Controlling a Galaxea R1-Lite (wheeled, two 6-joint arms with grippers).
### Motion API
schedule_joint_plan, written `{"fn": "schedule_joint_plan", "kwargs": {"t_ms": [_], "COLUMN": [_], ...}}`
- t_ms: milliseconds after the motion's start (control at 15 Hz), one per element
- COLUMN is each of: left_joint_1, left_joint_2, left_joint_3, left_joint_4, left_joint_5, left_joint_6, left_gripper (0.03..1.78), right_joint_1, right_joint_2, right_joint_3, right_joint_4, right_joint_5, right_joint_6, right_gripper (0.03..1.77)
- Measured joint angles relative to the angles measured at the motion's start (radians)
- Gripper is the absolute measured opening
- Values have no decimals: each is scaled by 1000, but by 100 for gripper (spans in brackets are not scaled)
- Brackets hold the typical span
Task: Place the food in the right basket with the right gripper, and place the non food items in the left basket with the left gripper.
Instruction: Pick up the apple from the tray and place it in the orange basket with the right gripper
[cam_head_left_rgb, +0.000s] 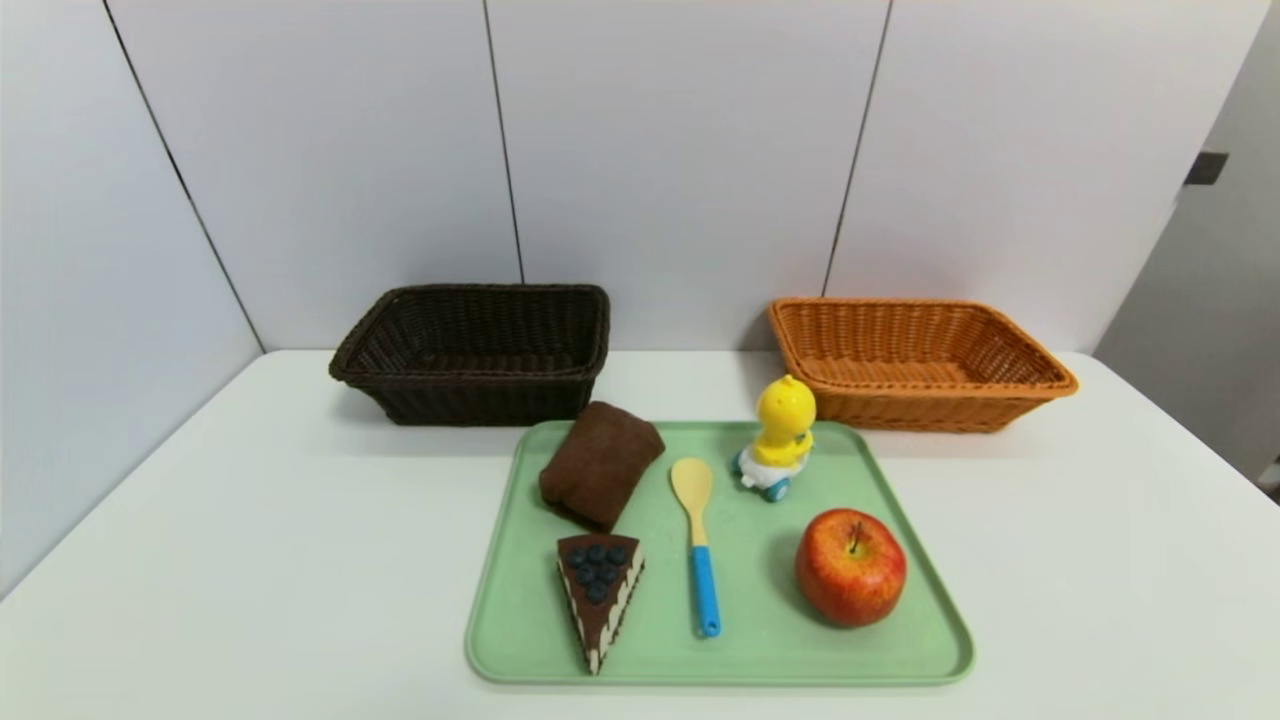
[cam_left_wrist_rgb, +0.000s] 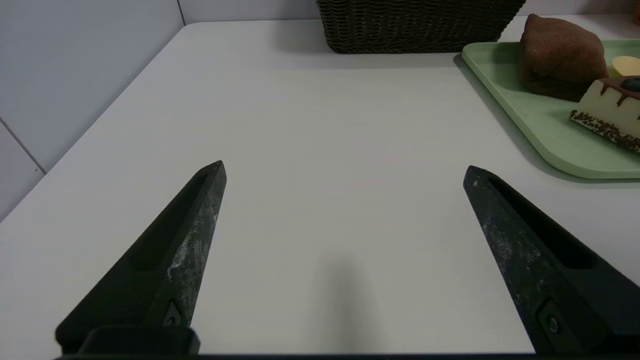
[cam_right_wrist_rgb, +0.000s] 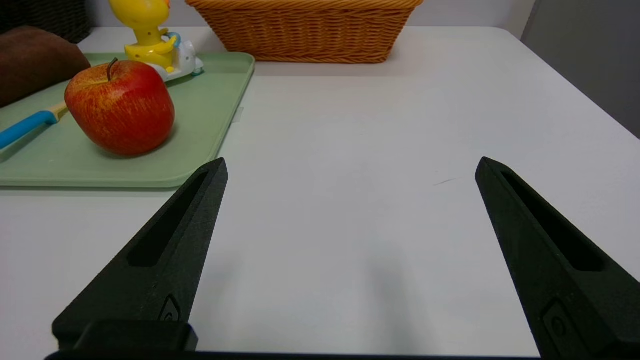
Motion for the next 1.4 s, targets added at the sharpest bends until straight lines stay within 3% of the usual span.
{"fn": "schedule_joint_plan", "kwargs": {"t_ms": [467,667,800,1133,1400], "left_joint_1": [0,0,-1,-1,-7], "left_joint_2": [1,41,134,560,869], "left_joint_3": [-14,-218,-462,-1037,-1261], "left_joint_4": [12,123,272,631,691], "left_joint_5": [2,0,-6,-78,-100], "left_joint_6": [6,0,-27,-139,-186], "left_gripper": [169,169,169,169,169], "right_joint_1": [0,0,2,12,48], "right_joint_2": [2,37,133,569,970], "right_joint_3": [-4,-123,-336,-1067,-1526], "right_joint_4": [12,71,156,463,758], "right_joint_5": [-1,6,23,103,129], "right_joint_6": [-6,10,37,120,175], "right_gripper": [171,171,171,171,171]}}
